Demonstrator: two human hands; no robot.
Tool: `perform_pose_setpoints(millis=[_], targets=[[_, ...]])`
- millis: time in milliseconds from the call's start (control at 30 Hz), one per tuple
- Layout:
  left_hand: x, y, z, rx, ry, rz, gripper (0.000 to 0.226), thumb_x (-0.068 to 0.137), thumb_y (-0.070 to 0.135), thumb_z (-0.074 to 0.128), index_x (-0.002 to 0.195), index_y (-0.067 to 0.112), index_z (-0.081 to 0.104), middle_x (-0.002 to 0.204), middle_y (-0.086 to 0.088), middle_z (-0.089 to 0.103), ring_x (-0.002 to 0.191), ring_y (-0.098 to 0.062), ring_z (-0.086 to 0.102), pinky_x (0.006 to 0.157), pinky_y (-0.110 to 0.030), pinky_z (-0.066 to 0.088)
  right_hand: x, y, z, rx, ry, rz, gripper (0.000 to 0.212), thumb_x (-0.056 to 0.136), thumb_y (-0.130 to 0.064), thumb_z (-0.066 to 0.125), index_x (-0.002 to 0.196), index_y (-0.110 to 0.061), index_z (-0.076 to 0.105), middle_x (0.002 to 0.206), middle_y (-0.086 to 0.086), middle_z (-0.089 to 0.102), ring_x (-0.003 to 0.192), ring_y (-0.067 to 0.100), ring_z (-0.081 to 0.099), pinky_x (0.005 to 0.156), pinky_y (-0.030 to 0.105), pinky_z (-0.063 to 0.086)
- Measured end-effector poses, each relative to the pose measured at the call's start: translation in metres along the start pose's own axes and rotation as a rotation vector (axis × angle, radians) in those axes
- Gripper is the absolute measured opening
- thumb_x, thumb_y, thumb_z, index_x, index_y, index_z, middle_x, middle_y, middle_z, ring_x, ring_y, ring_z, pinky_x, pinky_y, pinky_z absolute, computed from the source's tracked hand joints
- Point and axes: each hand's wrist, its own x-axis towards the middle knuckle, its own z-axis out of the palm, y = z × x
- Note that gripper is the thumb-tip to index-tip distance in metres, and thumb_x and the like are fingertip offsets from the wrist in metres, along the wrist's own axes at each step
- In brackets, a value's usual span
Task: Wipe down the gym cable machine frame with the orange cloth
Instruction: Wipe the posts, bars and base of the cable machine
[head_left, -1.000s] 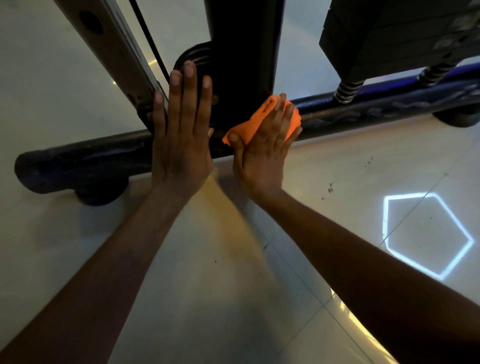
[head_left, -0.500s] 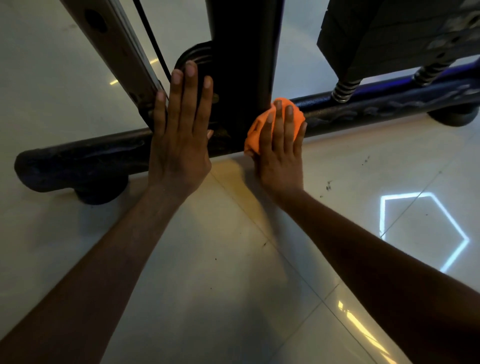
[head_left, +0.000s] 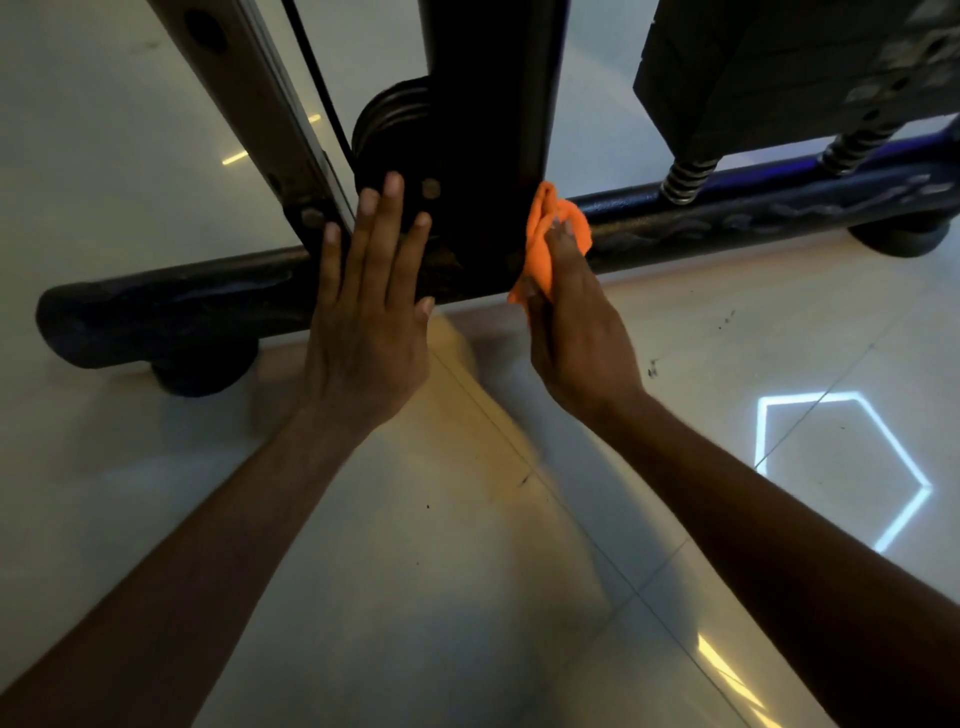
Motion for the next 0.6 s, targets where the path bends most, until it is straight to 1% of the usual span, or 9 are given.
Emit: perform_pose_setpoints(millis=[67,133,200,233,333,400,467,533,600], targets=[[-0.020,-0.003,-0.002,-0.050,-0.031,-0.026,0.075,0.102,0.018,0.069,0.165,0.002,0.032,0.177,-0.023,0.016,0.166,-0.038,0.011,0.135,-0.055,0.008,-0.006,-0.012,-0.009,0.011,-0.024,0.044,0.072,0.110,-0.019,0.059,0.171,-0.016,0.019,0.158,0.024,0.052,0.115,0.033,0.071,0.086,0.035,0.059],[-0.038,-0.007,-0.005,-0.067,-0.057,-0.060,0.072,0.102,0.016,0.069,0.163,0.001,0.035,0.177,-0.021,0.017,0.166,-0.036,0.009,0.135,-0.053,0.007,-0.010,-0.020,-0.013,-0.006,-0.007,0.051,0.064,0.111,-0.023,0.059,0.168,-0.014,0.031,0.150,0.021,0.061,0.112,0.031,0.072,0.083,0.033,0.056],[-0.051,-0.011,-0.006,-0.086,-0.066,-0.098,0.070,0.100,0.015,0.069,0.162,0.001,0.037,0.177,-0.020,0.017,0.167,-0.035,0.009,0.135,-0.056,0.009,-0.011,-0.030,-0.007,-0.048,0.046,0.016,0.057,0.112,-0.030,0.056,0.164,-0.015,0.040,0.154,0.016,0.060,0.126,0.030,0.068,0.087,0.037,0.060],[-0.055,-0.014,-0.007,-0.093,-0.069,-0.120,0.070,0.100,0.014,0.070,0.161,0.001,0.038,0.177,-0.019,0.017,0.167,-0.035,0.009,0.134,-0.057,0.010,-0.012,-0.035,0.000,-0.071,0.076,-0.001,0.055,0.113,-0.033,0.055,0.163,-0.015,0.042,0.162,0.014,0.053,0.141,0.031,0.059,0.097,0.044,0.061],[-0.060,-0.024,-0.006,-0.108,-0.073,-0.206,0.066,0.100,0.013,0.068,0.158,0.001,0.041,0.178,-0.017,0.016,0.167,-0.033,0.006,0.133,-0.060,0.011,-0.015,-0.048,0.036,-0.131,0.116,0.015,0.057,0.116,-0.035,0.048,0.167,-0.011,0.038,0.175,0.015,0.024,0.164,0.029,0.014,0.125,0.063,0.037],[-0.061,-0.031,-0.004,-0.099,-0.063,-0.236,0.065,0.100,0.013,0.067,0.158,0.002,0.040,0.178,-0.015,0.015,0.167,-0.032,0.006,0.133,-0.059,0.011,-0.015,-0.051,0.064,-0.190,0.078,-0.029,0.062,0.118,-0.034,0.044,0.170,-0.005,0.028,0.178,0.020,0.015,0.166,0.032,-0.002,0.133,0.063,0.015],[-0.062,-0.035,-0.001,-0.088,-0.052,-0.219,0.065,0.100,0.013,0.067,0.159,0.003,0.040,0.178,-0.015,0.016,0.167,-0.032,0.008,0.134,-0.058,0.012,-0.011,-0.049,0.087,-0.292,0.015,-0.115,0.065,0.118,-0.037,0.036,0.171,-0.003,0.020,0.179,0.021,0.011,0.167,0.038,-0.002,0.135,0.059,0.000],[-0.065,-0.041,0.005,-0.088,-0.016,-0.205,0.063,0.101,0.013,0.066,0.157,0.002,0.040,0.175,-0.019,0.023,0.166,-0.035,0.014,0.134,-0.057,0.014,-0.001,-0.052,0.101,-0.338,-0.033,-0.163,0.069,0.118,-0.045,0.019,0.171,-0.001,0.016,0.180,0.021,0.008,0.167,0.039,0.002,0.135,0.056,-0.002],[-0.067,-0.049,0.012,-0.100,0.033,-0.233,0.060,0.100,0.012,0.066,0.152,0.002,0.038,0.167,-0.024,0.034,0.163,-0.039,0.022,0.134,-0.056,0.017,0.004,-0.055,0.107,-0.334,-0.039,-0.173,0.073,0.117,-0.047,0.013,0.170,0.002,0.016,0.179,0.024,0.007,0.167,0.040,0.004,0.136,0.055,-0.001]])
